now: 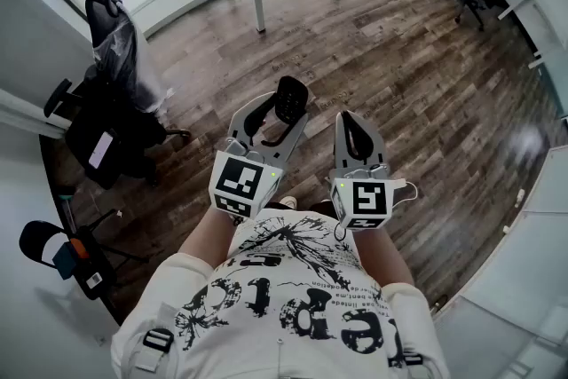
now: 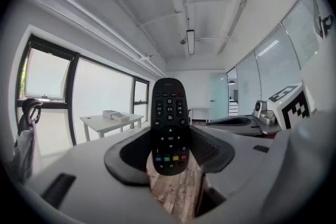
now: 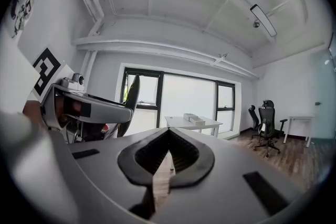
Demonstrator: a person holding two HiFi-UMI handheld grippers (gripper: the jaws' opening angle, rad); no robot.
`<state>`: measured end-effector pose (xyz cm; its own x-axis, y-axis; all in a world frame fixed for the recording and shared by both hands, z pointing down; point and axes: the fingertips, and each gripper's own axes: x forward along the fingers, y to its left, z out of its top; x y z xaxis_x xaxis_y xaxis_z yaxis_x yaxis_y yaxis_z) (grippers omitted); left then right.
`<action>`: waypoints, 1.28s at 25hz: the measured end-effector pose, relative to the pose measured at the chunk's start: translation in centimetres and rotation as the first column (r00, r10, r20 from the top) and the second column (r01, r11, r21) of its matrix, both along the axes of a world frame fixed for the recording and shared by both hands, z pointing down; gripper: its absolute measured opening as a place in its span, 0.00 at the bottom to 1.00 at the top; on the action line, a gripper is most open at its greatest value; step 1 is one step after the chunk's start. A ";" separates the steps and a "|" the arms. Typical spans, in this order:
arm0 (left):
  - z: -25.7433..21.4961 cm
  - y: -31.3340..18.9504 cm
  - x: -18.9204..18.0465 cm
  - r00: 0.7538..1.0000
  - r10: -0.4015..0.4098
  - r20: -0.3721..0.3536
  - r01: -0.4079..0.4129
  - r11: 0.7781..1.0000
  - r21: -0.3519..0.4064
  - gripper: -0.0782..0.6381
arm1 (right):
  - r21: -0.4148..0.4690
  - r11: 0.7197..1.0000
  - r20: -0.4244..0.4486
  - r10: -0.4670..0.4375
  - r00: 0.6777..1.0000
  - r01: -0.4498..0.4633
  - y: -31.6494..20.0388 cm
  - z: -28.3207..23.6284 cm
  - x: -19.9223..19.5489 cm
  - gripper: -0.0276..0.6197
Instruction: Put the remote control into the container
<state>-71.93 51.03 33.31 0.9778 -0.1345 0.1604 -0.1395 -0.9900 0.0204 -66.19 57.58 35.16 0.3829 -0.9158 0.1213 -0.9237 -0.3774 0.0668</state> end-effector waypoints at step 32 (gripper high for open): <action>0.7 -1.4 2.4 0.997 -0.082 0.008 0.082 0.996 -0.023 0.44 | 0.070 0.997 0.057 0.013 0.998 -0.017 -0.9 1.0 5.8 0.05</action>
